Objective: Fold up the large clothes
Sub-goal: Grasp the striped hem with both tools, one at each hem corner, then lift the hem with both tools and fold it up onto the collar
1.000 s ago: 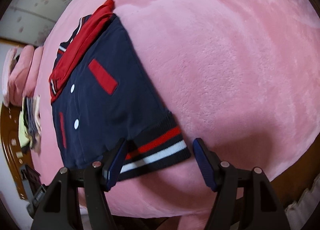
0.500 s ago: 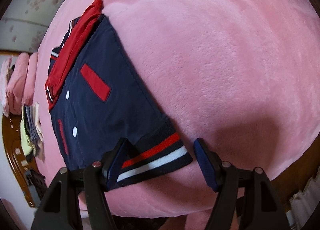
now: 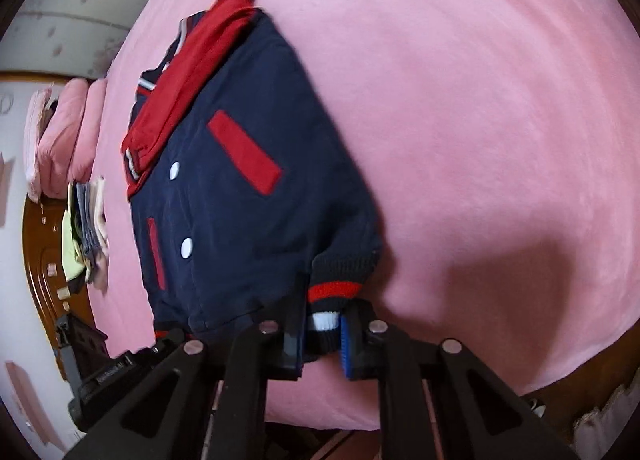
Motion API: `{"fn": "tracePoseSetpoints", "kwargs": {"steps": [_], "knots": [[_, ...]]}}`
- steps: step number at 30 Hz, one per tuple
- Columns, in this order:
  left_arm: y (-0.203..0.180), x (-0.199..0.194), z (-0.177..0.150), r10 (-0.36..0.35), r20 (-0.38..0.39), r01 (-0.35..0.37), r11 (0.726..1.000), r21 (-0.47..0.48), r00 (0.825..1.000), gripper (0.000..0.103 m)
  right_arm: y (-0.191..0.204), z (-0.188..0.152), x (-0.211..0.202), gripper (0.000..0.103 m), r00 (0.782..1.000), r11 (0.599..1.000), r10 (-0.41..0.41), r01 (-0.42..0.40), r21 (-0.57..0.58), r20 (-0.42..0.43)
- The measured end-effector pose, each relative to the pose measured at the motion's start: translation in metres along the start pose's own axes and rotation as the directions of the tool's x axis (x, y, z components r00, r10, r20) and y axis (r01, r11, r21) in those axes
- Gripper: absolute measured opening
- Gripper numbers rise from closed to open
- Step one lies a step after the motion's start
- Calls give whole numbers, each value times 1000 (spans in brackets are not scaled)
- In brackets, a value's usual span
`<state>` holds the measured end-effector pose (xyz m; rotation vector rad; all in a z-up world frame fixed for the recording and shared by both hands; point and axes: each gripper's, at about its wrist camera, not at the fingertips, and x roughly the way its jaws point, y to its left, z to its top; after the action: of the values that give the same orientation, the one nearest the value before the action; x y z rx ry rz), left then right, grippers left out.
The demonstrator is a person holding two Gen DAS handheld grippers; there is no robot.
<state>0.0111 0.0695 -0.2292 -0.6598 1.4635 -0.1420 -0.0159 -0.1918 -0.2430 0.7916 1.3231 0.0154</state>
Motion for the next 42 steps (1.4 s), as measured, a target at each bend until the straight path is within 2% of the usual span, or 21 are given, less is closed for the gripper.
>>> {"fn": "tracePoseSetpoints", "kwargs": {"steps": [3,5,8,13,16,19,23,24,26,28,32,33,35,37,39,41,42], "knots": [[-14,-8,3,-28,27,28,1000,-10,999,11,9,5,-8,11,995,995,97,-97,17,21],[-25,-13,10,-73,32,74,997,-19,997,11,19,13,-15,11,984,984,175,-176,26,33],[-36,-31,24,-137,64,139,990,-23,989,11,35,25,-23,11,968,969,245,-246,10,44],[-64,-64,51,-191,159,192,981,8,969,10,65,50,-40,11,924,927,372,-374,7,86],[-78,-78,73,-210,204,214,977,2,956,10,75,69,-46,11,904,911,406,-412,22,138],[-87,-85,102,-174,250,185,983,-20,952,10,74,93,-49,11,890,896,420,-438,74,179],[-94,-73,148,-60,273,75,996,-45,960,11,69,128,-46,11,903,911,369,-398,105,218],[-94,-70,157,-44,282,61,997,-52,958,11,69,139,-44,11,910,921,345,-376,106,232],[-94,-63,177,-56,287,77,995,-63,956,11,69,158,-36,11,919,932,313,-346,112,240],[-97,-55,195,-45,272,66,996,-68,961,11,69,175,-26,11,922,929,309,-345,131,233],[-108,-34,223,33,247,-20,998,-52,968,11,72,206,2,14,947,940,265,-296,173,179],[-110,-29,230,50,237,-38,998,-53,970,13,72,214,8,14,954,942,253,-281,183,161],[-112,-23,239,87,219,-74,995,-71,972,26,75,227,16,14,966,950,226,-247,190,127],[-114,-29,244,111,260,-93,992,-81,959,56,78,235,22,15,976,960,199,-213,180,93],[-115,-39,243,107,326,-88,994,-71,939,74,81,238,24,15,981,968,179,-189,163,77],[-117,-49,239,99,375,-87,995,-48,922,75,82,237,24,16,980,971,182,-191,142,75],[-118,-51,236,102,379,-97,995,-33,920,75,82,236,22,16,977,969,197,-207,134,83]]}}
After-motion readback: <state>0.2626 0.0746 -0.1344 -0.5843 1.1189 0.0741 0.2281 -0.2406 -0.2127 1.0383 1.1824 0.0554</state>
